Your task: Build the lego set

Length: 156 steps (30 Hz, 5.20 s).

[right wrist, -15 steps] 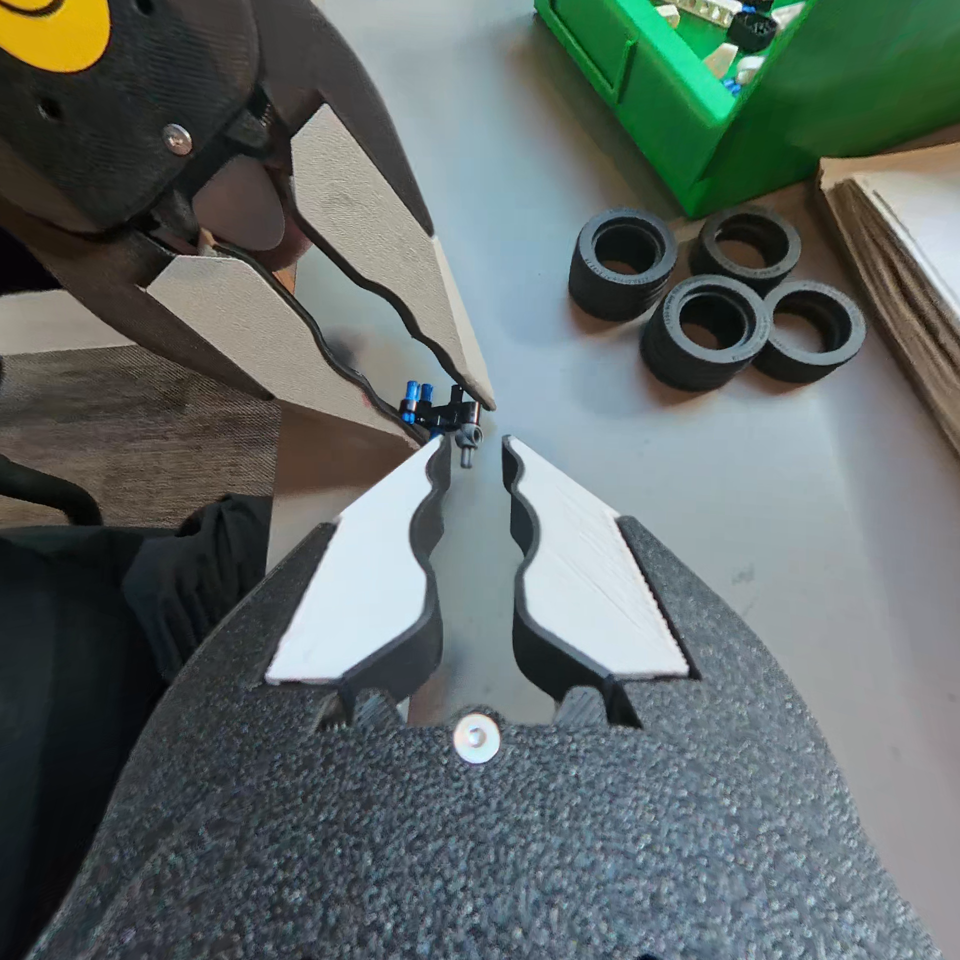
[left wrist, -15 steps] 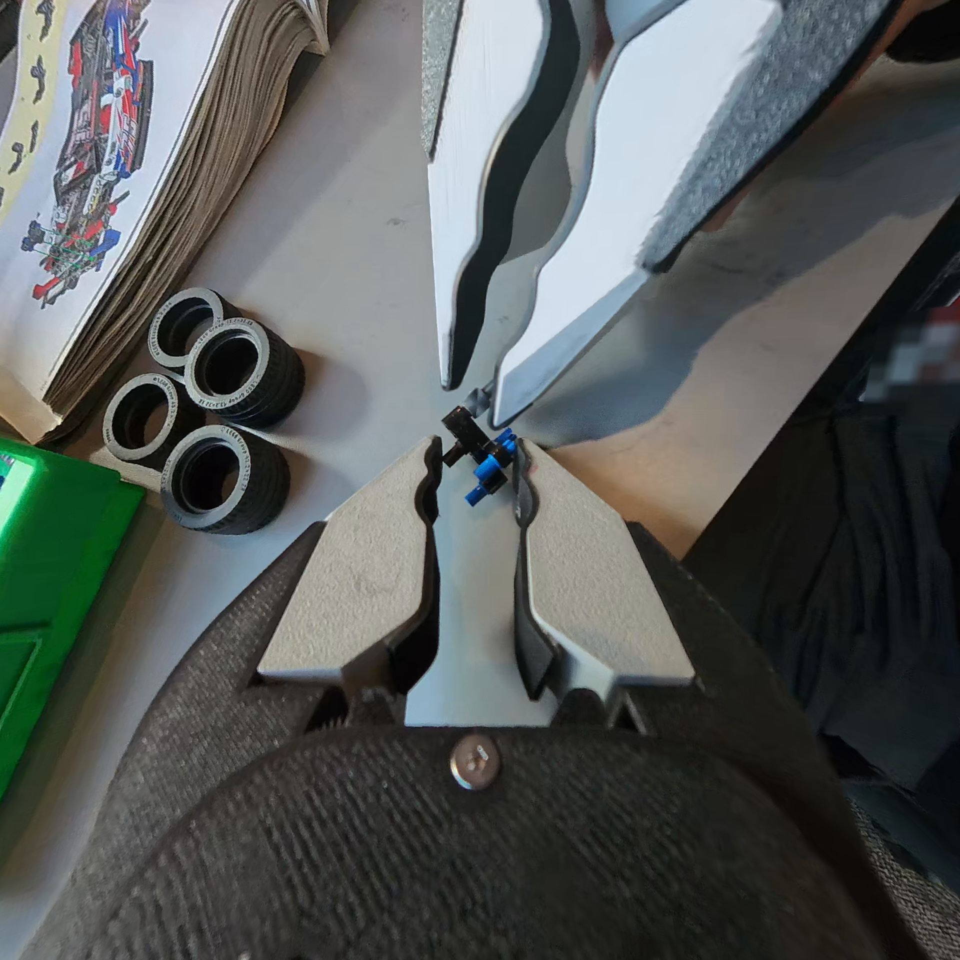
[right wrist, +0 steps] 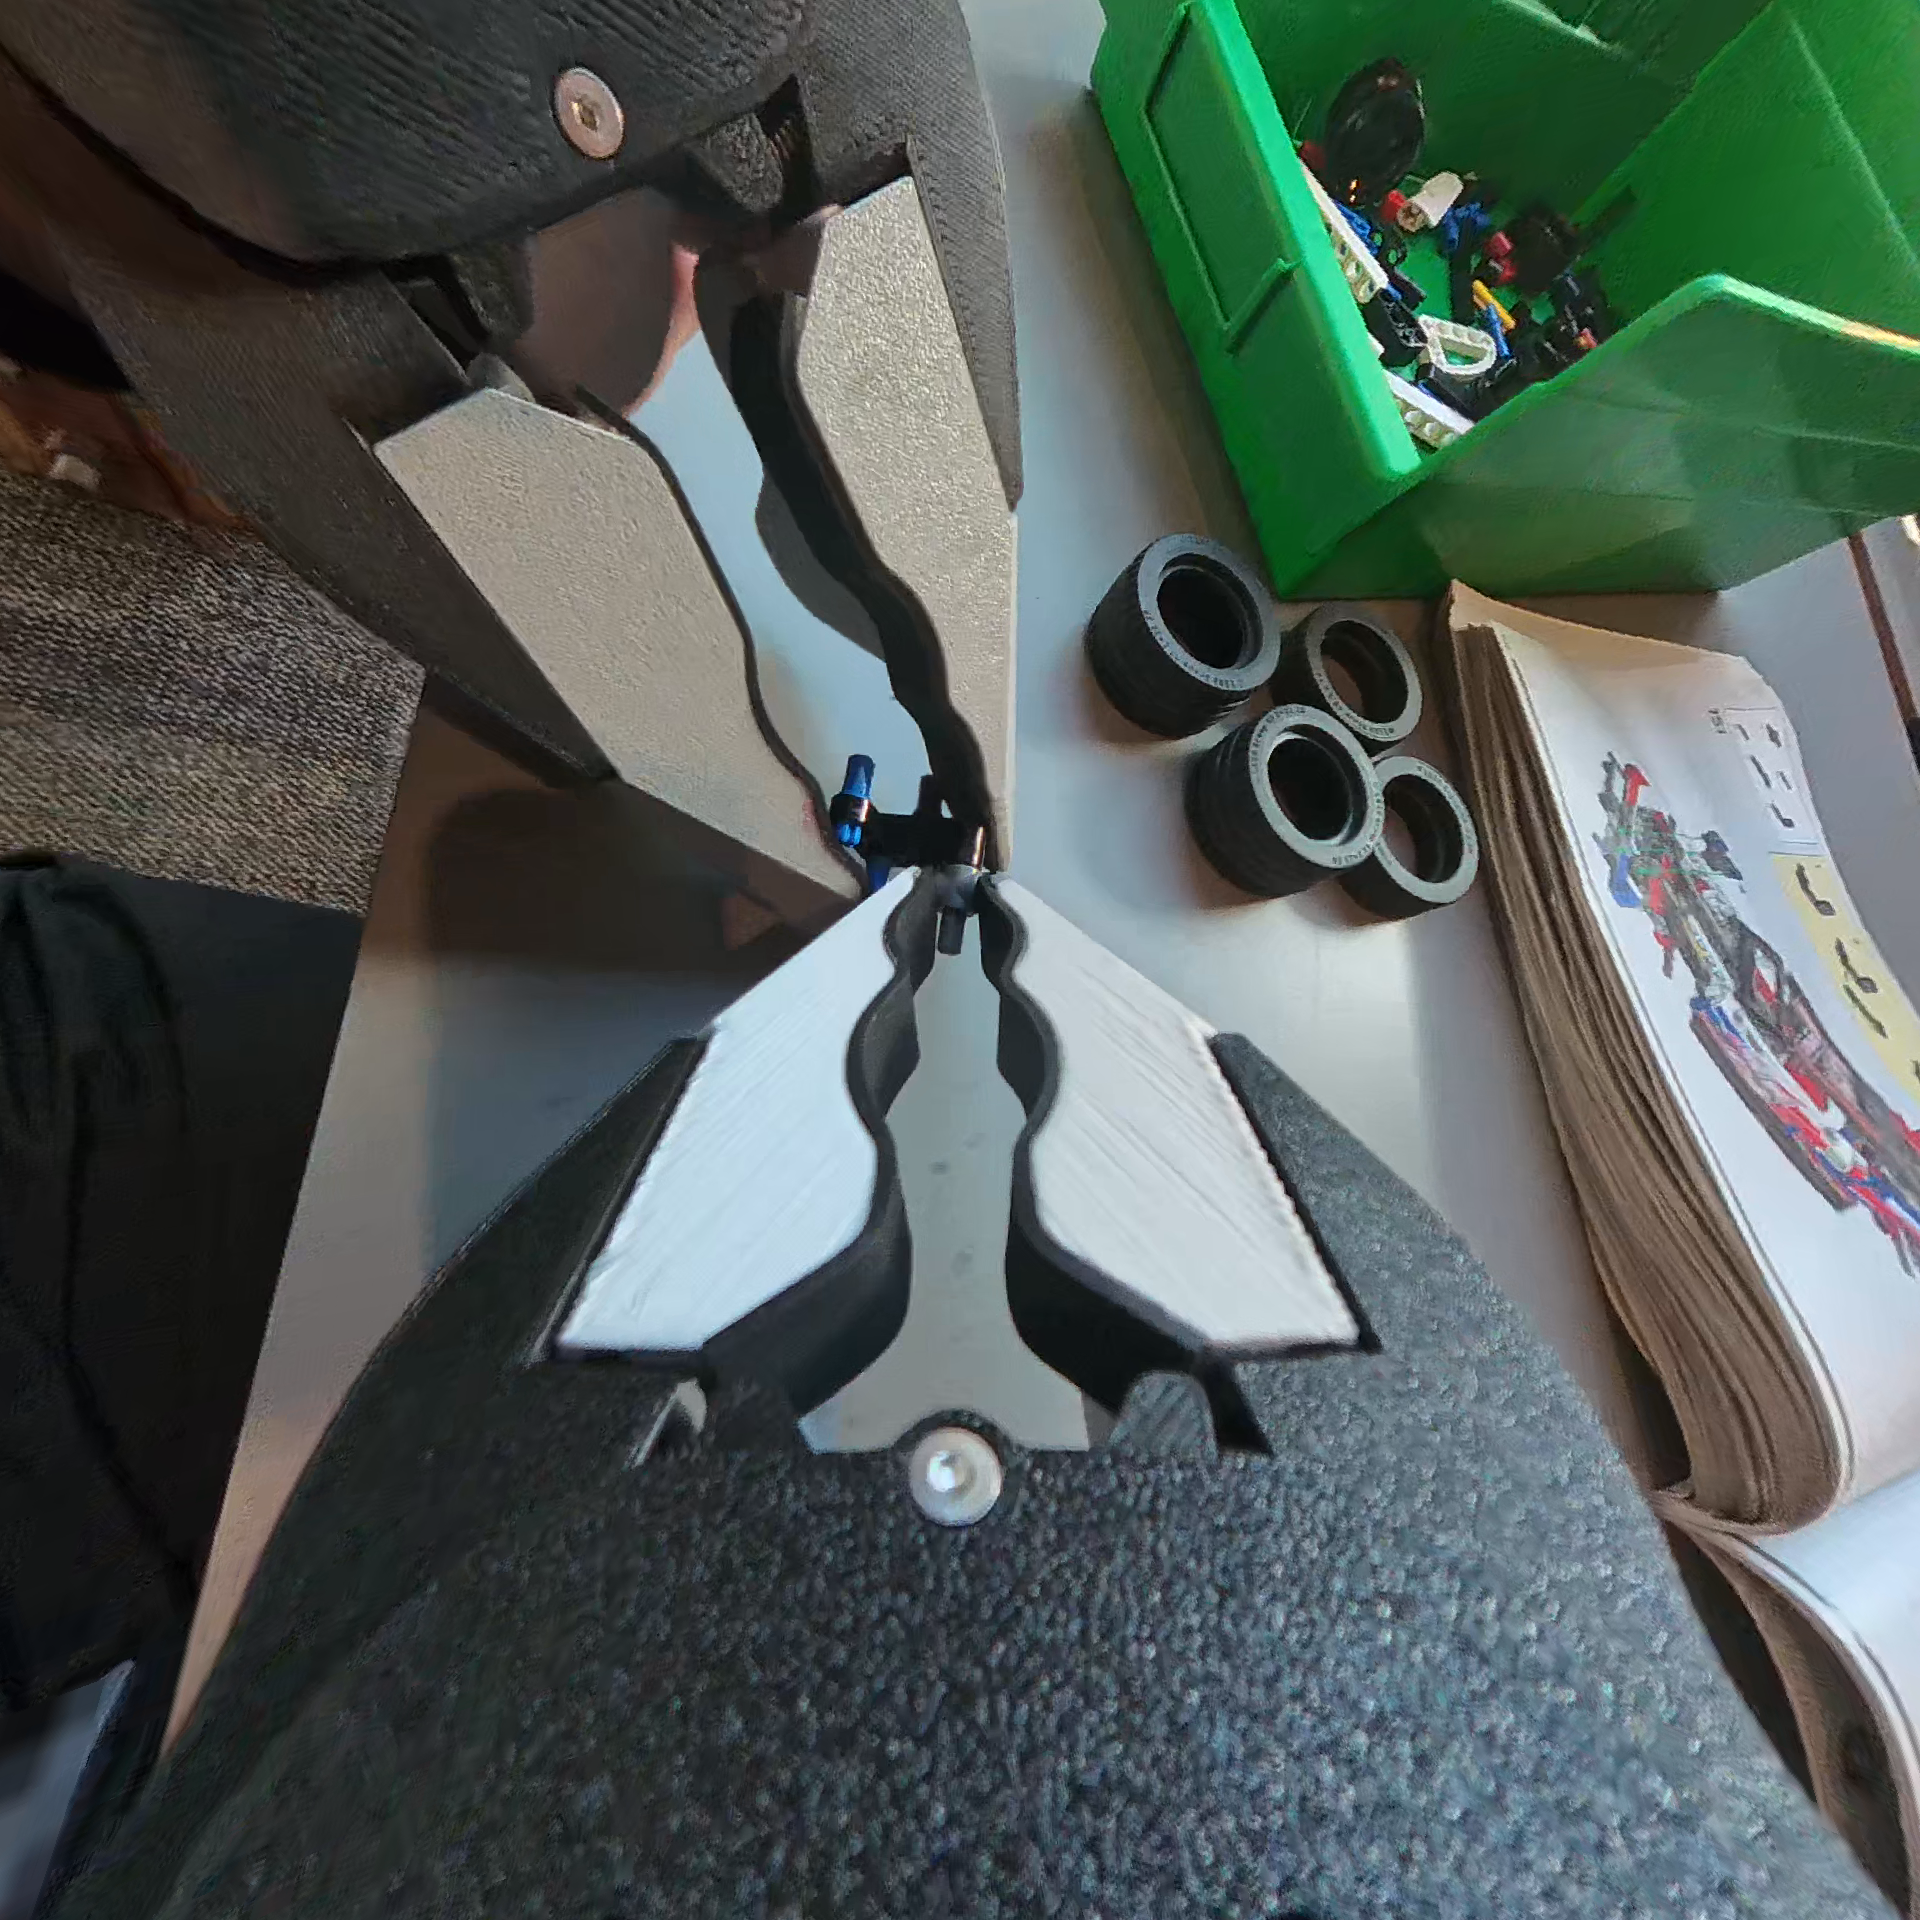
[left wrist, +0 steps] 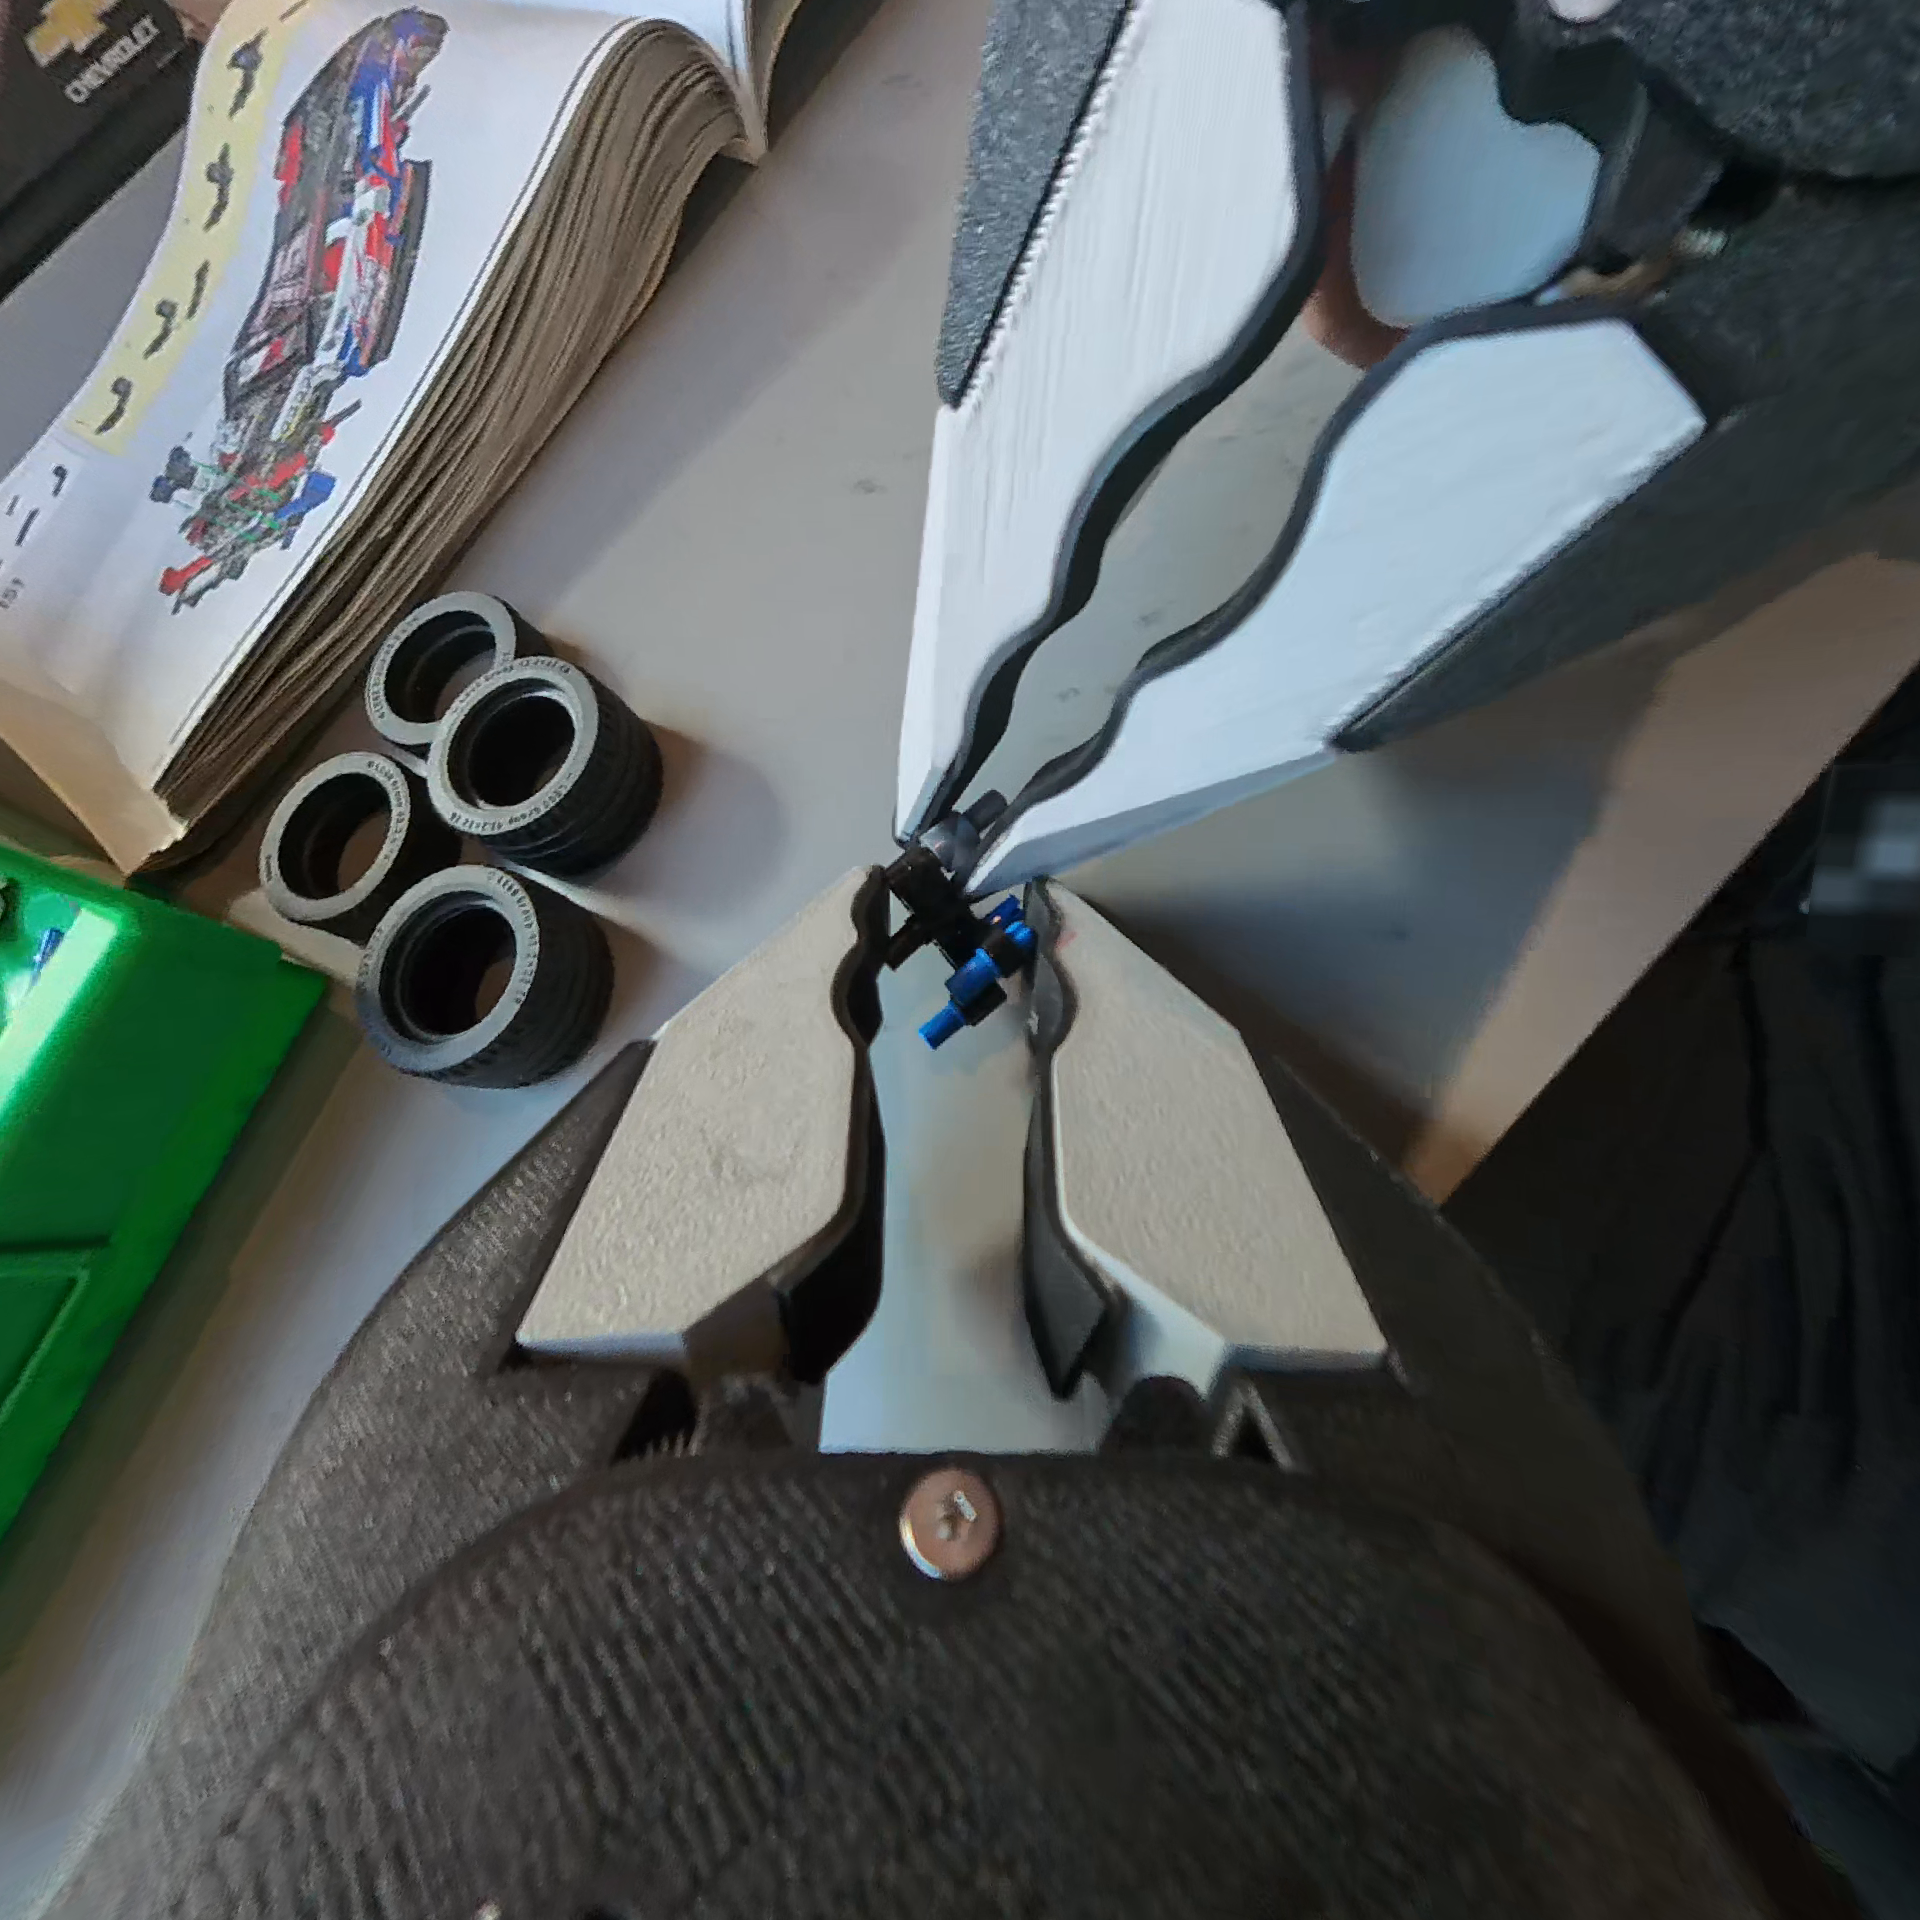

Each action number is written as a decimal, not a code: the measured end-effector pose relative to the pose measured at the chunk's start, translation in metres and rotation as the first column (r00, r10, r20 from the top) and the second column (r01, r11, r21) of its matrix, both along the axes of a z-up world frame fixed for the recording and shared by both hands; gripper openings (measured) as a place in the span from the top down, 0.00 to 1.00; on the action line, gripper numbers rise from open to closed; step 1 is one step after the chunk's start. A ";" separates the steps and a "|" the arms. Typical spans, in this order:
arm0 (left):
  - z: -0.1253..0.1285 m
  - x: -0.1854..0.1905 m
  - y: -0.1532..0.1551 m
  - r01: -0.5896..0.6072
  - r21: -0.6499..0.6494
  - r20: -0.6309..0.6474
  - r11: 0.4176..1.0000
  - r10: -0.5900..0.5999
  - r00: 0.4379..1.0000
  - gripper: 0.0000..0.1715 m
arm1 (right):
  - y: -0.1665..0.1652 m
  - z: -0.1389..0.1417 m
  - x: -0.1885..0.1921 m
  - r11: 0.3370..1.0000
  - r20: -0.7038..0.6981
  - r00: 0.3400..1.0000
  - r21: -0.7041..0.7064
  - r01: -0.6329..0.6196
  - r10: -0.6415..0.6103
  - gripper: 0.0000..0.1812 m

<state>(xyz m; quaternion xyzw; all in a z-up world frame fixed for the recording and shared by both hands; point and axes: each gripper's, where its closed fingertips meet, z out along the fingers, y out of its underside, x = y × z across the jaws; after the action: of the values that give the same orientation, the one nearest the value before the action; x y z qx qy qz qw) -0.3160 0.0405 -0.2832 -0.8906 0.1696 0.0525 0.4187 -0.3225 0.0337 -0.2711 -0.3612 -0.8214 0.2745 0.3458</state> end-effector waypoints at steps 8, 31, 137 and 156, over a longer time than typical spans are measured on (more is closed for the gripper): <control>0.000 -0.005 0.000 -0.041 0.013 0.067 0.999 0.040 0.997 0.87 | 0.001 0.000 -0.006 1.000 -0.038 0.999 -0.012 0.022 -0.022 0.96; 0.008 -0.010 -0.020 -0.029 -0.059 0.276 0.998 0.045 0.960 0.79 | 0.029 -0.011 0.003 0.982 0.202 0.975 -0.143 0.123 -0.092 0.95; 0.002 -0.357 0.041 -0.247 -0.757 -0.194 0.605 0.152 0.969 0.91 | 0.046 0.065 0.029 0.924 -0.359 0.878 -0.325 0.201 -0.317 0.88; 0.006 -0.350 0.046 -0.324 -0.735 -0.061 0.595 0.418 0.906 0.93 | 0.046 0.070 0.032 0.922 -0.386 0.866 -0.339 0.186 -0.316 0.89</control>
<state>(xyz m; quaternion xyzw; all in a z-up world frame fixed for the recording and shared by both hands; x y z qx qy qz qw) -0.6655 0.0869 -0.2775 -0.9990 -0.0380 0.0140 0.0171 -0.2903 0.0801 -0.2015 -0.4425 -0.6195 0.4176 0.4960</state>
